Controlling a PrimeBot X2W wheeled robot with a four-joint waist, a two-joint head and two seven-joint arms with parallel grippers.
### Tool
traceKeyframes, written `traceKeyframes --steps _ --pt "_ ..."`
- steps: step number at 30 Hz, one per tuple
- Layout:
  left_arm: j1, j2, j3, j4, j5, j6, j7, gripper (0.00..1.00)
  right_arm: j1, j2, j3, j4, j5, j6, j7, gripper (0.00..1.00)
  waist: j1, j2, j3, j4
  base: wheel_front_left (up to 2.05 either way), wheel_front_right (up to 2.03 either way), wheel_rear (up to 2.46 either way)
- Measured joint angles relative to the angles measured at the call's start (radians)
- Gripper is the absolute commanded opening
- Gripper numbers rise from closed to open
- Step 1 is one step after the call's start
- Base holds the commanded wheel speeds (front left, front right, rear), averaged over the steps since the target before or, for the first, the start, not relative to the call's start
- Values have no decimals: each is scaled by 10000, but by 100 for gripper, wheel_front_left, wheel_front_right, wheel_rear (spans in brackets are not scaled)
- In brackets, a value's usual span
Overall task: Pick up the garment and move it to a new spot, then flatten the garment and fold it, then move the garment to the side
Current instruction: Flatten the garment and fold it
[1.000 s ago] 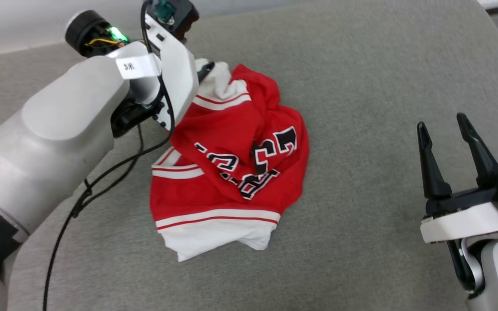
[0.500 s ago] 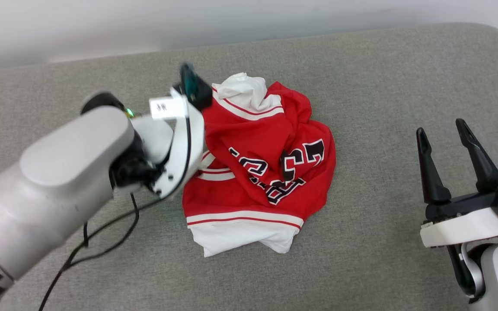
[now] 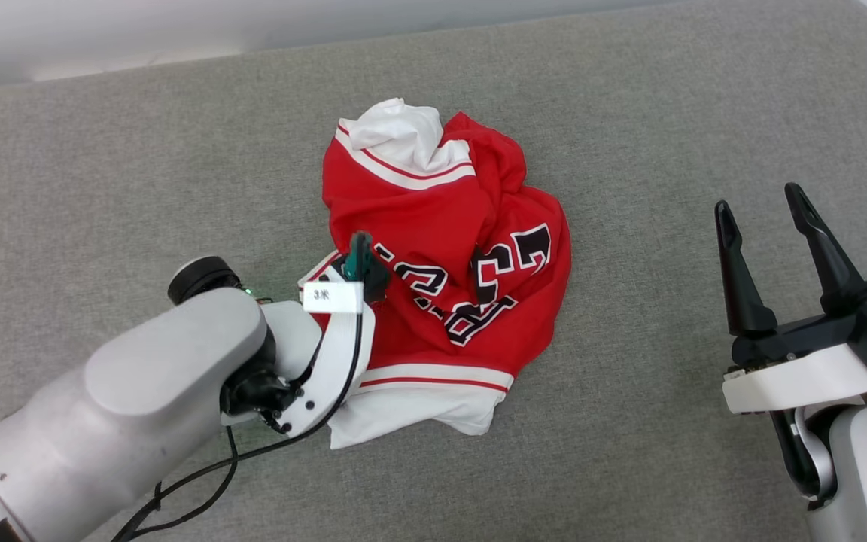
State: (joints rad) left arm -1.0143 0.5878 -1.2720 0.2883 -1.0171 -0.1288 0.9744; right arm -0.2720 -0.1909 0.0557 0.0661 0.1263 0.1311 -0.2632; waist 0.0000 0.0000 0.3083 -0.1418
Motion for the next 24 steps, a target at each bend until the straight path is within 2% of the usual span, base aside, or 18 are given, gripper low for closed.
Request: traceKeyframes --steps 3,4,5,11,14,19,24 --pt "183 69 58 -332 696 6 107 97 -73 52 19 38 0 0 0 100 0 0 29 -82 0 0 0" --pt "266 100 61 -477 991 8 109 13 -75 56 13 63 0 0 0 100 0 0 12 -89 0 0 0" --pt "324 146 56 -558 1168 8 27 0 -75 59 6 88 0 0 0 100 0 0 -15 -84 0 0 0" --pt "454 247 -75 -696 1243 -2 -953 0 33 82 -111 146 -15 0 0 100 0 0 -327 74 0 0 0" --pt "334 566 -113 -1193 1191 -2 -1436 0 245 73 -272 134 -31 0 0 100 0 0 -519 244 0 0 0" --pt "-47 1605 -100 -1990 711 -2 -2029 0 664 77 -658 69 -10 0 0 100 0 0 -790 629 0 0 0" --pt "-301 3009 -46 -2274 537 -2 -1814 0 931 167 -734 2 2 0 0 100 0 0 -1064 936 0 0 0"
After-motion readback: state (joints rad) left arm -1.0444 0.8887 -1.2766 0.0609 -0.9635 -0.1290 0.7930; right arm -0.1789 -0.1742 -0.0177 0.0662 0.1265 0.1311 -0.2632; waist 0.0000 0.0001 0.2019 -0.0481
